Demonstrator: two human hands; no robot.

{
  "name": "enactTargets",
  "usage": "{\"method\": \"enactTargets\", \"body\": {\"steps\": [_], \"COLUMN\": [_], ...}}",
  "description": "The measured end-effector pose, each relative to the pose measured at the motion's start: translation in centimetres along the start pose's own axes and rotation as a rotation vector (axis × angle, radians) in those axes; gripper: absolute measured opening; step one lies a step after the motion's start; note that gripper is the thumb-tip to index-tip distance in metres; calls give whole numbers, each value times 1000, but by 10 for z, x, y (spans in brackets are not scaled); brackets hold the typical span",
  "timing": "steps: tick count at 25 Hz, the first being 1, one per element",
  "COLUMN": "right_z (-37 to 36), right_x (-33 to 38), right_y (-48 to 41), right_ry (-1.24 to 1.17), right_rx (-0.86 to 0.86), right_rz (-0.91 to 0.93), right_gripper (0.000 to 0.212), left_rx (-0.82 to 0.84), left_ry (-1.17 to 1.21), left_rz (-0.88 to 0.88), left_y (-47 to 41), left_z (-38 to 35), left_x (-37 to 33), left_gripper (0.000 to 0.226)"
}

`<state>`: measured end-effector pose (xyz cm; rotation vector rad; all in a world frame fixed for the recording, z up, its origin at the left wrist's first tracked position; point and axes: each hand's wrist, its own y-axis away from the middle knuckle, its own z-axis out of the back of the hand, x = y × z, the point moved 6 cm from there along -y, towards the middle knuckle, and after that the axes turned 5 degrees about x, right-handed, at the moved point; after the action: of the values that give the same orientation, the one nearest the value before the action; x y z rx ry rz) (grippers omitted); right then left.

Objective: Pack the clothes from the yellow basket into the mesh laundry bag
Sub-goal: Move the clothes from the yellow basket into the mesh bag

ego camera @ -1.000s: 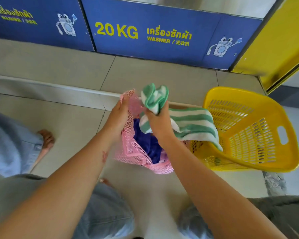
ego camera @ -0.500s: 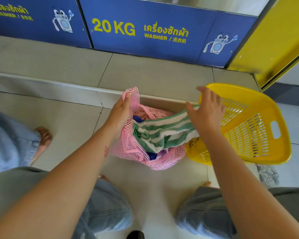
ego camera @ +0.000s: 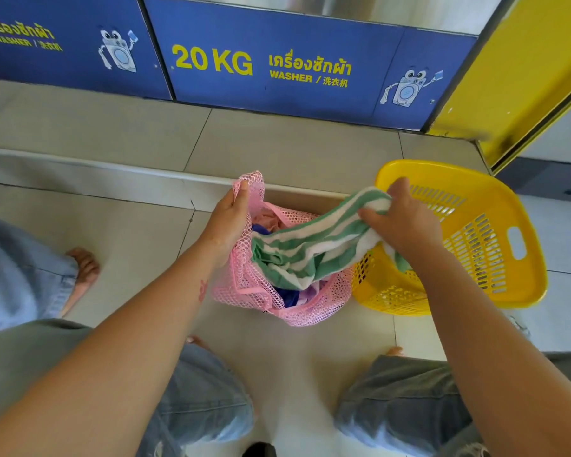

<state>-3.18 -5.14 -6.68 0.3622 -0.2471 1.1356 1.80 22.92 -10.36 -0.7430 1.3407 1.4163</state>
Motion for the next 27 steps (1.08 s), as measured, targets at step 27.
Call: {"method": "enactTargets", "body": {"steps": [27], "right_z": [-223], "right_x": [91], "right_y": [4], "right_ry": [505], "right_rx": [546], "right_rz": [450], "right_gripper": [63], "left_rx": [127], "left_ry": [75], "left_rz": [-27], "left_y": [-8], "left_z": [10], "left_x": [2], "left_gripper": [60]}}
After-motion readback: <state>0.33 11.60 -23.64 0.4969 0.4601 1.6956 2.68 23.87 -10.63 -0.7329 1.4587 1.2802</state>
